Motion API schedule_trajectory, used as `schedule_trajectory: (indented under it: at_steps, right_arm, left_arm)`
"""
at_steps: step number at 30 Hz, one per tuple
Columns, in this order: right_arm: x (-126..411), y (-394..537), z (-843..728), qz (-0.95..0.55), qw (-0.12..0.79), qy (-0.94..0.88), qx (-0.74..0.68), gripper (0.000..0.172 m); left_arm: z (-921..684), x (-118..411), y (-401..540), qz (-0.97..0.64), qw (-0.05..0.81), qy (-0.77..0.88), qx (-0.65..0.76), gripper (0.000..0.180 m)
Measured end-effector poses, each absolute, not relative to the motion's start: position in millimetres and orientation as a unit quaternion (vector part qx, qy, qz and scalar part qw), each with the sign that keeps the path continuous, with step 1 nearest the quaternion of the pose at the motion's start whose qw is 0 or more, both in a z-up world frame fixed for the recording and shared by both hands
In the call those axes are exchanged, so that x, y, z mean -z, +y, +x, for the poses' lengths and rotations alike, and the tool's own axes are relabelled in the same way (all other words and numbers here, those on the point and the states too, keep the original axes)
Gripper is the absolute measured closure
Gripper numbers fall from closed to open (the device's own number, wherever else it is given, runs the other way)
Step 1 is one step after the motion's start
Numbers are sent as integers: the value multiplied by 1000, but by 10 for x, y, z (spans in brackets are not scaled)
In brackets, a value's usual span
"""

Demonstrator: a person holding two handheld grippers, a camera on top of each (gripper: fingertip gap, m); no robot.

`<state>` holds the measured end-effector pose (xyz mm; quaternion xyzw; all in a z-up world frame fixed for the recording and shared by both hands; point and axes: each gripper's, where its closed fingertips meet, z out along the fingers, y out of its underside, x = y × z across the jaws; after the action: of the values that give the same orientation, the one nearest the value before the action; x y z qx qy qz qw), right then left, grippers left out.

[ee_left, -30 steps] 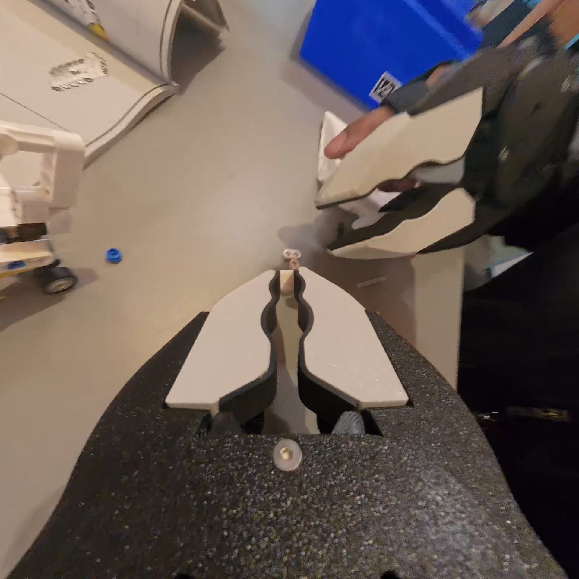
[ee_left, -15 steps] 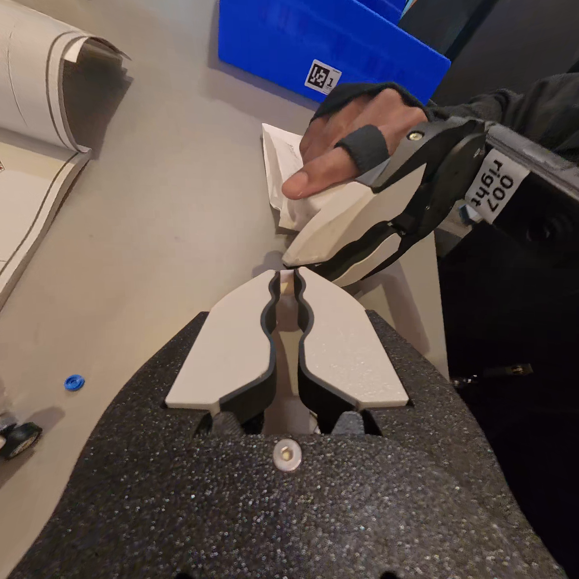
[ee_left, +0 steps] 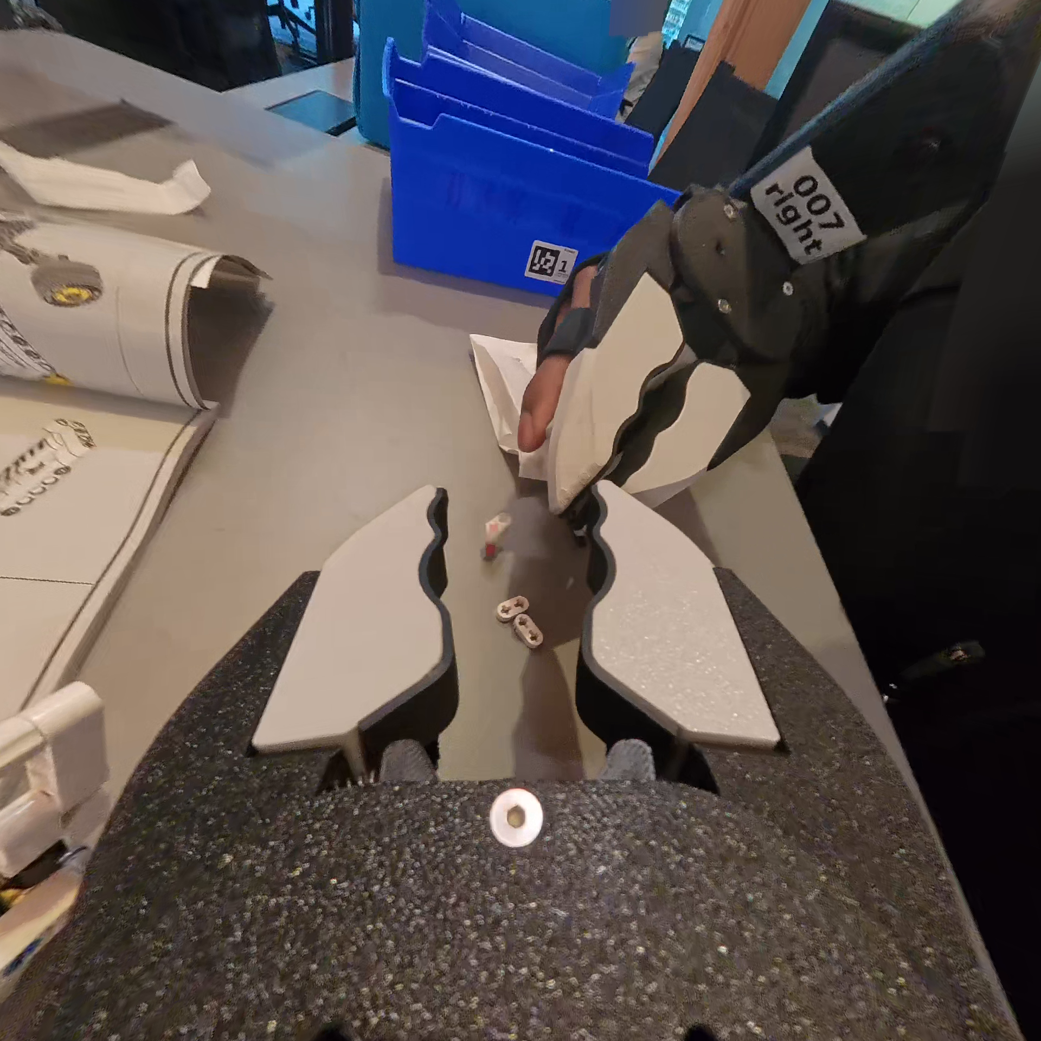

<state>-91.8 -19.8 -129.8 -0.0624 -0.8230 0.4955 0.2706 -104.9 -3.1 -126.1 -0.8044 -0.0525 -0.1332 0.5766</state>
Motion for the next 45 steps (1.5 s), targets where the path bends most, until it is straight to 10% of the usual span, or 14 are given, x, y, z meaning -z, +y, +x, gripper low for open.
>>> schedule_trajectory:
  at_steps: [22,34,45]
  right_arm:
    - [1680,-23,-887,-1,146,-910,-387,147]
    - [1813,-66,-915,-3,149,-925,-349,168]
    - [1363,-95,-1061,-219,101,-827,-508,168]
  left_arm:
    - [-1145,1558,-174,-866,496,-34,57,133]
    - [-911,1758,-179,-898,435,45,38,136]
    - [-947,1482,4,-841,531,80,-64,152]
